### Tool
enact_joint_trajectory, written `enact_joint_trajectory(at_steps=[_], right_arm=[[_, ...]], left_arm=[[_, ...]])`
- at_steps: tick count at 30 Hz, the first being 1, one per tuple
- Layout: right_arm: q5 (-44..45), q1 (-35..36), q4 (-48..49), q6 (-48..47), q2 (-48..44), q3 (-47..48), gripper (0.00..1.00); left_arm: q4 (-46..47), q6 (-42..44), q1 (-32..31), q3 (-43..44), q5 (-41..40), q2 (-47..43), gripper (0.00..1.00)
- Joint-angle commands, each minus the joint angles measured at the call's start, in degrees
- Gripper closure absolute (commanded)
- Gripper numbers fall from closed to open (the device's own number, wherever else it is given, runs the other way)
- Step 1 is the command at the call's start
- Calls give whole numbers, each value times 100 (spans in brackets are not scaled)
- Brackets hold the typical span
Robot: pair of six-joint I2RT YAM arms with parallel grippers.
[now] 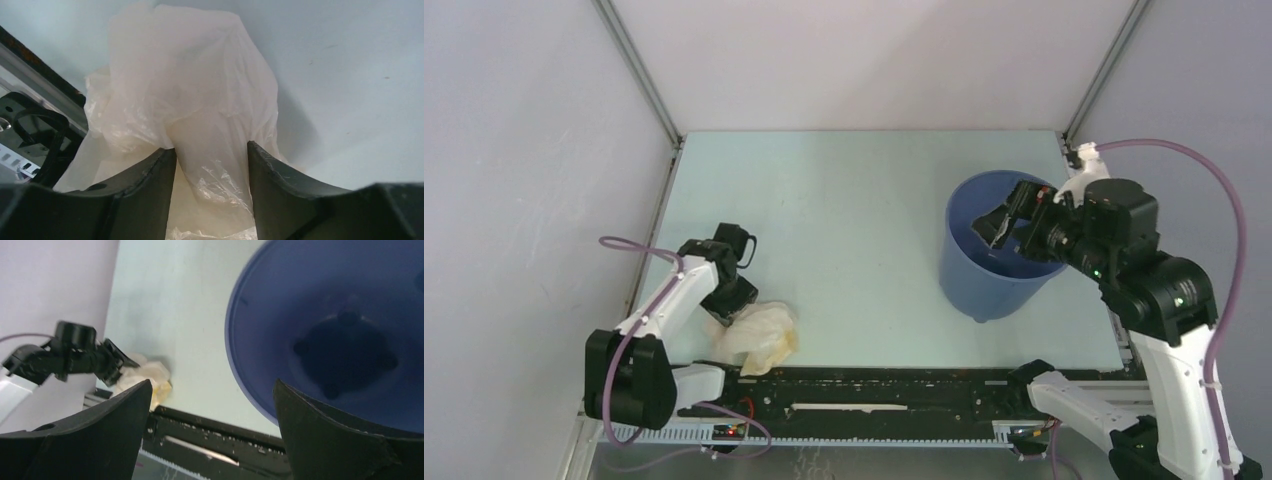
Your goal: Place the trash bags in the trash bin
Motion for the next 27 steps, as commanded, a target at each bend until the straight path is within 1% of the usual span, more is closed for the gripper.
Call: enact_joint_trajectory(at_steps=[1,3,6,11,13,16,18,20,22,23,24,25,26,27], right_arm=[[-520,-20,-394,26,132,-122,0],[-676,16,-407,-62,136,-89,0],[-606,151,-403,-177,122,25,0],[-486,191,-509,-528,169,263,0],[-551,185,-375,-640,149,254,0],[-1193,139,283,-971,-93,37,0],[-1117,56,824,-817,-377,-268,0],[-1301,-132,1317,-739,-628,-536,0],[-1899,-226,1651,-796,-593,-572,0],[-2282,-209,1689,-903,-448,-443,0],[-2481,-110,1636,-990,-221,-249,0],[-2408,139,1510,-1025,105,59,0],[-2037,493,1394,-1084,328,248,0],[-1517,993,1309,-1145,563,407,0]], left_arm=[[64,-158,-49,698,-57,446,44],[167,-191,-107,1044,33,694,46],[403,-142,-292,1539,-9,867,54],[961,115,-371,1900,466,957,77],[1150,175,-381,1891,685,883,83],[1609,219,-381,1703,1055,599,86],[2014,177,-375,1606,1376,404,86],[2546,191,-375,1623,1740,281,86],[3115,303,-377,1662,2167,270,87],[3425,376,-382,1680,2420,294,91],[3709,438,-382,1702,2643,305,94],[3995,474,-398,1704,2880,294,96],[4278,475,-417,1663,3075,238,98],[4601,461,-440,1596,3181,128,99]])
